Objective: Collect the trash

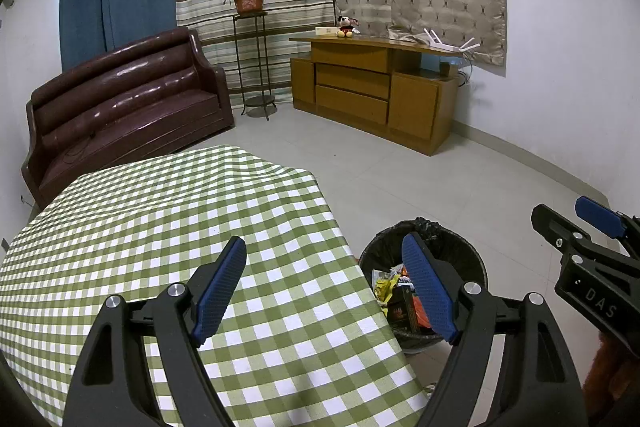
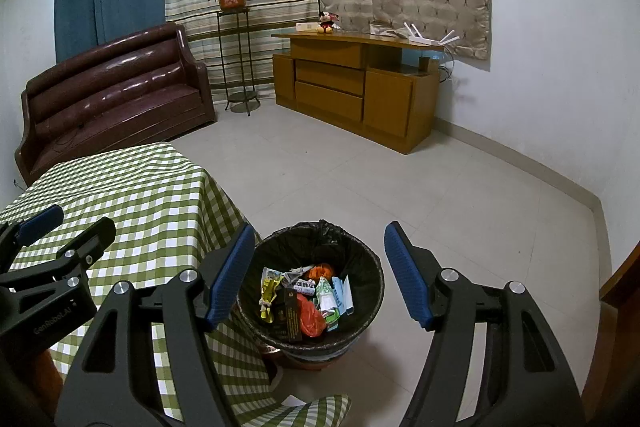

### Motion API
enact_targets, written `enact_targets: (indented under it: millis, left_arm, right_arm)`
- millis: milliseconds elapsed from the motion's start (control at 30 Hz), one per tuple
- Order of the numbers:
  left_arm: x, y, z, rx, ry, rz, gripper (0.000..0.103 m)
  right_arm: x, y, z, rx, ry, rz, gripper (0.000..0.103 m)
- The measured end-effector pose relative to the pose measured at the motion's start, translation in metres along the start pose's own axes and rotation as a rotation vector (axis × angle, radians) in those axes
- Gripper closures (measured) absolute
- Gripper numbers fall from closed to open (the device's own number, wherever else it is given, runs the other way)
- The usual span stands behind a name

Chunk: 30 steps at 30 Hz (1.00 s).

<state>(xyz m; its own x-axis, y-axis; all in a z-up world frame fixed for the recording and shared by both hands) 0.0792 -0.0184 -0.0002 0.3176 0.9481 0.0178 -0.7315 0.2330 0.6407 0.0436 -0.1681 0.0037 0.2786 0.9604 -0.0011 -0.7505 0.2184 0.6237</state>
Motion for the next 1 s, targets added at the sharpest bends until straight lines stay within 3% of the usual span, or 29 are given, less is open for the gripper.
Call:
enact_targets:
  millis: [1000]
  left_arm:
    - [0.0001, 0.0028, -0.0009, -0.018, -0.008, 0.007, 0.025]
  right_arm:
    - [0.0006, -0.0003, -0.0011, 0.001, 0.001, 0.000, 0.037]
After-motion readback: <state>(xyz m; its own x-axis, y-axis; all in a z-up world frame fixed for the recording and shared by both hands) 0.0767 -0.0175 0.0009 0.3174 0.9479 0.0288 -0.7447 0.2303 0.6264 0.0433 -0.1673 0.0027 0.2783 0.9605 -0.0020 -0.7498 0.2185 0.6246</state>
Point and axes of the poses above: each gripper's, at about its wrist camera, not at the fingertips, and y roughly against the way its jaws point, x to its left, z to its top, the point moved 7 cm from there along -y, roughly the way its jaws point, and after that the axes turned 4 degrees about x, right-handed, at the moved point
